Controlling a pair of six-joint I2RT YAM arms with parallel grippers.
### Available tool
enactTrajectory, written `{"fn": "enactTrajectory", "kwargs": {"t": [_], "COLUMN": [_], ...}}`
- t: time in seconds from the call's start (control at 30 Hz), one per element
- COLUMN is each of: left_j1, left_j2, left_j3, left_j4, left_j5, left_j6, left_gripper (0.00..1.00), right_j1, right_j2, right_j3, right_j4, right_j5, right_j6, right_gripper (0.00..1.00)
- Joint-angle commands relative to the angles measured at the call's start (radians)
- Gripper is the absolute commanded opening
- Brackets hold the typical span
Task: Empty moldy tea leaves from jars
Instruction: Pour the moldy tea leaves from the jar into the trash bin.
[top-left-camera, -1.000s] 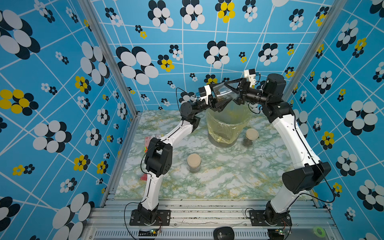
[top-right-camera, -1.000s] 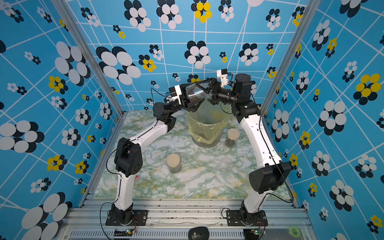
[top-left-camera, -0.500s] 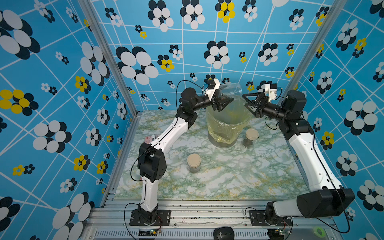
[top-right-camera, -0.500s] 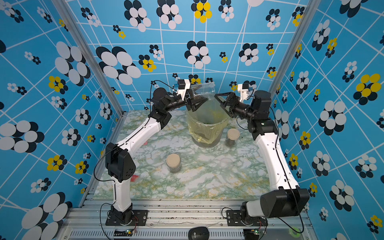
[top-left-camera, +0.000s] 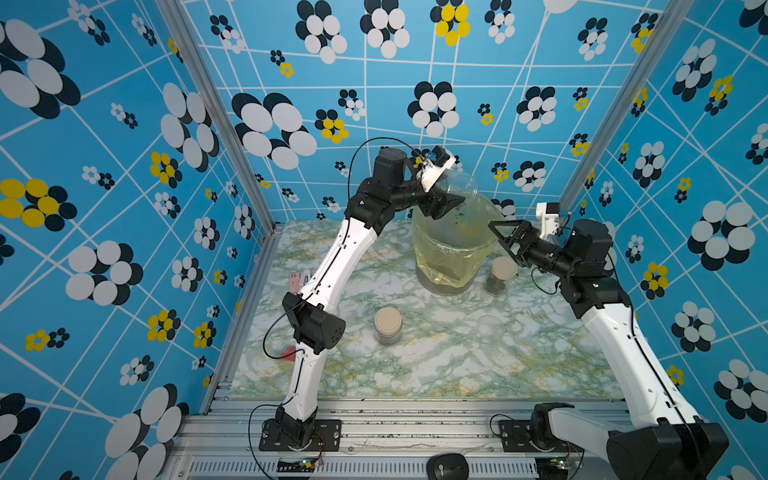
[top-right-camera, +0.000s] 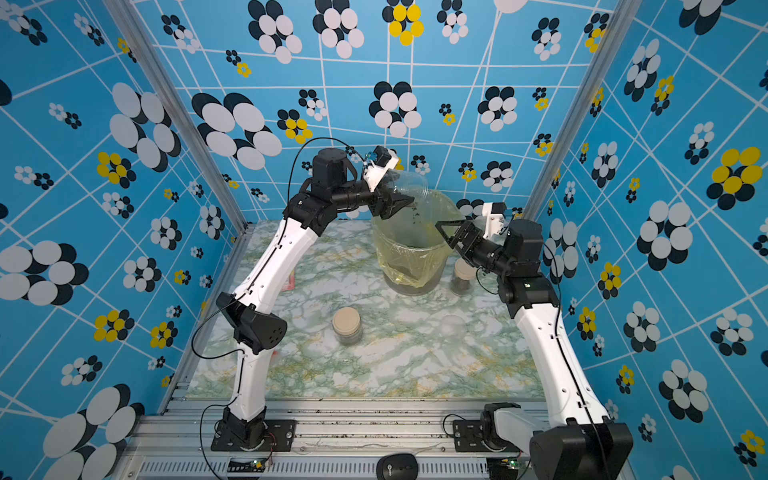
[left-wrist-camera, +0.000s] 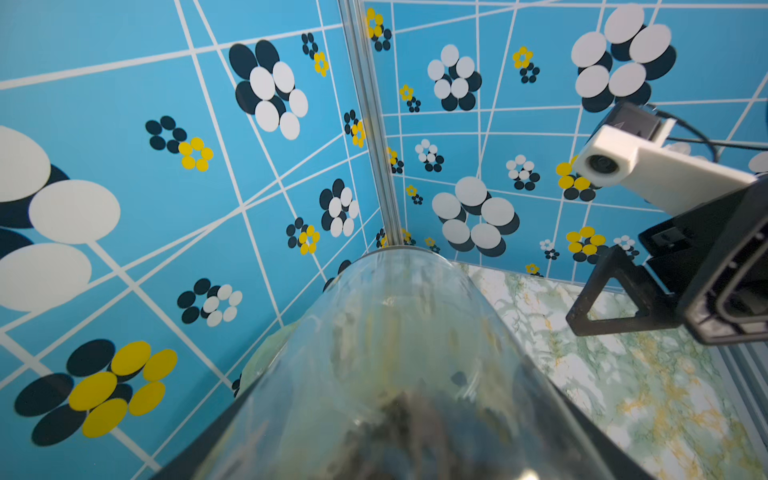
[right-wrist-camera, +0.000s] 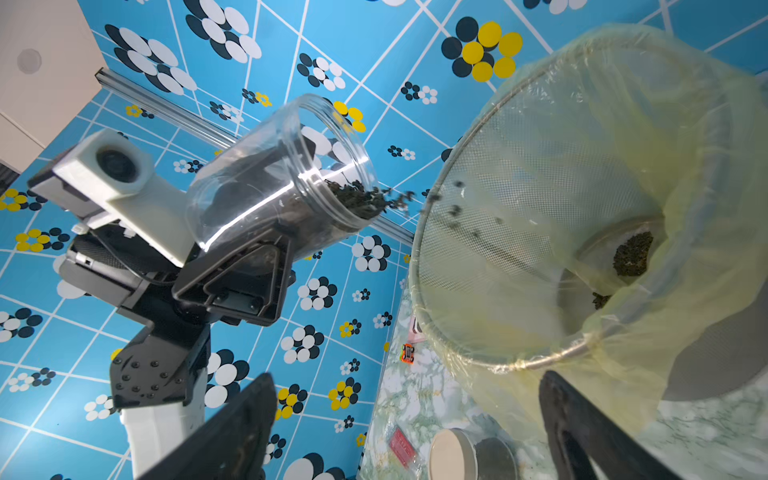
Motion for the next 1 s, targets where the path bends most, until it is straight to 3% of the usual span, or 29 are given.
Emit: {"fn": "enactTrajectory", "kwargs": {"t": [0.0, 0.47, 0.53, 0.63, 0.67, 0.73, 0.77, 0.83, 0.93, 0.97], "left_j1": [-0.019, -0.143, -0.137, -0.075, -0.077, -0.117, -0.123, -0.089, -0.125, -0.116], "left_j2": [0.030, 0.079, 0.079, 0.070, 0.072, 0.077, 0.082, 0.084, 0.093, 0.093], "left_j3": [0.039, 0.063, 0.072, 0.072, 0.072, 0.075, 0.085, 0.087, 0.091, 0.095], "left_j4": [-0.239, -0.238, -0.229, -0.176, -0.167, -0.190, -0.207, -0.184, -0.214, -0.218], "left_j5": [-0.127, -0.534, -0.490, -0.261, -0.285, -0.406, -0.382, -0.240, -0.401, -0.330], "left_j6": [0.068, 0.234, 0.192, -0.003, -0.003, 0.119, 0.117, -0.008, 0.109, 0.075], "left_gripper": [0.57, 0.55, 0.55, 0.54, 0.53, 0.53, 0.54, 0.53, 0.54, 0.54], "right_j1": [-0.003, -0.003, -0.003, -0.003, -0.003, -0.003, -0.003, -0.003, -0.003, -0.003], "right_j2": [-0.053, -0.101, -0.102, -0.104, -0.105, -0.105, -0.105, -0.103, -0.096, -0.095], "right_j3": [-0.022, -0.066, -0.069, -0.072, -0.074, -0.074, -0.073, -0.072, -0.072, -0.071], "right_j4": [-0.022, -0.089, -0.094, -0.092, -0.092, -0.095, -0.094, -0.096, -0.090, -0.088], "right_j5": [0.051, 0.057, 0.059, 0.057, 0.058, 0.059, 0.060, 0.060, 0.061, 0.057], "right_j6": [-0.055, -0.110, -0.115, -0.115, -0.115, -0.116, -0.116, -0.119, -0.114, -0.112], "right_gripper": [0.99, 0.99, 0.99, 0.99, 0.99, 0.99, 0.99, 0.99, 0.99, 0.99]}}
